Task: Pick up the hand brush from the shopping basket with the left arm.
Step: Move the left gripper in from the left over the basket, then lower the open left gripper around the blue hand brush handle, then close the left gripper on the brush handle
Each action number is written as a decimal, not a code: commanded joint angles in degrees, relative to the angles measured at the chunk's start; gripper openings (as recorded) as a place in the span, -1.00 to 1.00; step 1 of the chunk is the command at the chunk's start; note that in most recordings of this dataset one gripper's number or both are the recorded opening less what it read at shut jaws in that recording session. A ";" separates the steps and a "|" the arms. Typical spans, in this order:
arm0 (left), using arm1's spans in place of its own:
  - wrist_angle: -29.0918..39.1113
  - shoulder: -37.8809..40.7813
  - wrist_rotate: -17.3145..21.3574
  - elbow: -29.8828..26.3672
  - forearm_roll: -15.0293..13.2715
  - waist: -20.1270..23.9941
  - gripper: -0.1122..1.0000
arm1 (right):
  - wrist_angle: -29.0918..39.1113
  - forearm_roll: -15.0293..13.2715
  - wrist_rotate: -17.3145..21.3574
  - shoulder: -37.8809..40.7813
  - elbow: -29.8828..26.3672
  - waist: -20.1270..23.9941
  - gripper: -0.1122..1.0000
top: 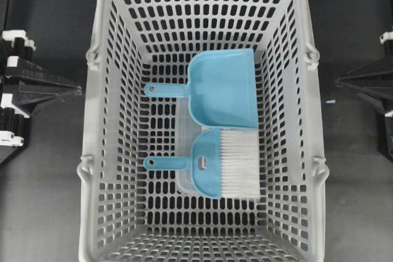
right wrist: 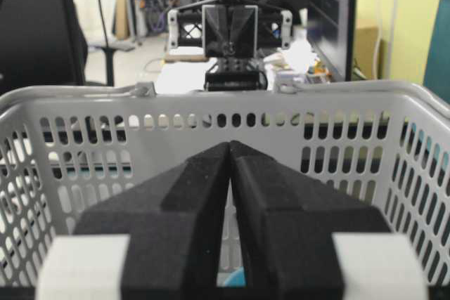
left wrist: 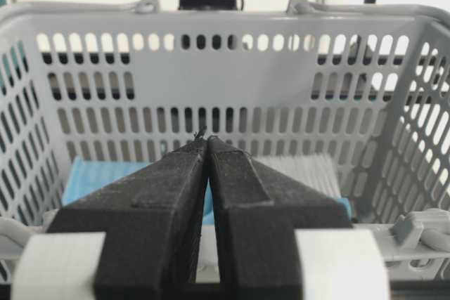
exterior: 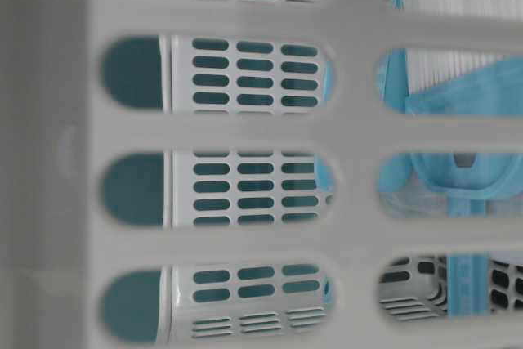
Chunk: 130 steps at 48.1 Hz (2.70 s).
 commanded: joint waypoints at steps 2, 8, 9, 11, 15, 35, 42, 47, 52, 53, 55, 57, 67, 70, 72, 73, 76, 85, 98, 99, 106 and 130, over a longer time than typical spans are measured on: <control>4.22 1.67 -2.20 -4.75 2.37 -1.41 -0.70 | 0.26 0.35 0.44 0.09 -0.53 0.26 -0.80; 16.00 4.48 -3.96 -10.99 2.37 -2.46 -0.80 | 5.80 0.88 1.32 -0.97 -2.11 0.26 -0.82; 18.11 5.10 -3.96 -12.04 2.37 -2.72 -0.80 | 7.03 0.88 1.58 -1.14 -2.46 0.26 -0.82; 21.88 6.15 -4.04 -14.15 2.37 -2.90 -0.80 | 10.28 0.88 2.11 -1.67 -3.60 0.26 -0.82; 28.39 8.53 -4.31 -18.46 2.37 -3.34 -0.80 | 15.64 0.88 2.29 -2.72 -5.54 0.62 -0.82; 55.72 26.63 -3.87 -42.98 2.46 -3.87 -0.80 | 29.27 0.88 2.11 -6.06 -9.23 0.88 -0.81; 62.31 32.61 -4.22 -48.08 2.46 -3.96 -0.79 | 29.27 0.62 1.49 -6.06 -9.05 0.88 -0.75; 65.39 36.21 -4.04 -51.50 2.37 -4.04 -0.77 | 29.18 0.53 0.53 -6.06 -8.96 0.88 -0.36; 67.32 38.67 -4.13 -53.88 2.46 -4.22 -0.39 | 29.18 0.53 -0.62 -6.15 -8.70 0.88 0.16; 67.68 39.11 -4.22 -54.23 2.46 -4.22 -0.27 | 29.18 0.44 -0.70 -6.15 -8.70 0.88 0.26; 68.38 40.34 -4.22 -55.11 2.46 -4.57 -0.05 | 29.18 0.53 -0.79 -6.15 -8.70 0.88 0.45; 68.99 41.48 -4.39 -55.72 2.46 -4.75 0.18 | 29.27 0.53 -0.79 -6.15 -8.70 0.88 0.58; 72.69 47.55 -4.66 -57.92 2.46 -6.68 0.83 | 29.18 0.44 -0.53 -6.86 -8.09 0.88 0.64; 73.04 49.22 -4.75 -58.54 2.46 -7.56 0.81 | 29.18 0.53 -0.44 -7.29 -7.73 0.88 0.63; 73.04 50.27 -5.01 -58.80 2.46 -7.91 0.81 | 29.09 0.53 -0.35 -7.56 -7.47 0.88 0.63; 73.04 50.80 -5.19 -58.80 2.46 -8.09 0.81 | 29.18 0.53 -0.35 -7.65 -7.29 0.88 0.63; 73.04 53.00 -6.59 -58.89 2.37 -8.53 0.82 | 29.09 0.44 -0.35 -8.00 -6.94 0.88 0.63; 73.04 57.74 -11.43 -58.36 2.46 -9.05 0.82 | 29.09 0.53 -0.26 -8.70 -6.24 0.88 0.63; 72.33 61.17 -13.01 -56.78 2.37 -11.16 0.82 | 29.09 0.53 -0.26 -9.49 -5.54 0.88 0.63; 72.25 61.35 -13.01 -56.69 2.37 -11.43 0.82 | 29.09 0.53 -0.26 -9.49 -5.45 0.88 0.63; 71.81 62.84 -12.83 -55.28 2.46 -11.60 0.82 | 28.92 0.53 -0.26 -9.76 -4.83 0.88 0.63; 69.52 62.67 -12.39 -51.94 2.46 -11.16 0.82 | 28.21 0.70 -0.18 -9.84 -4.22 0.88 0.63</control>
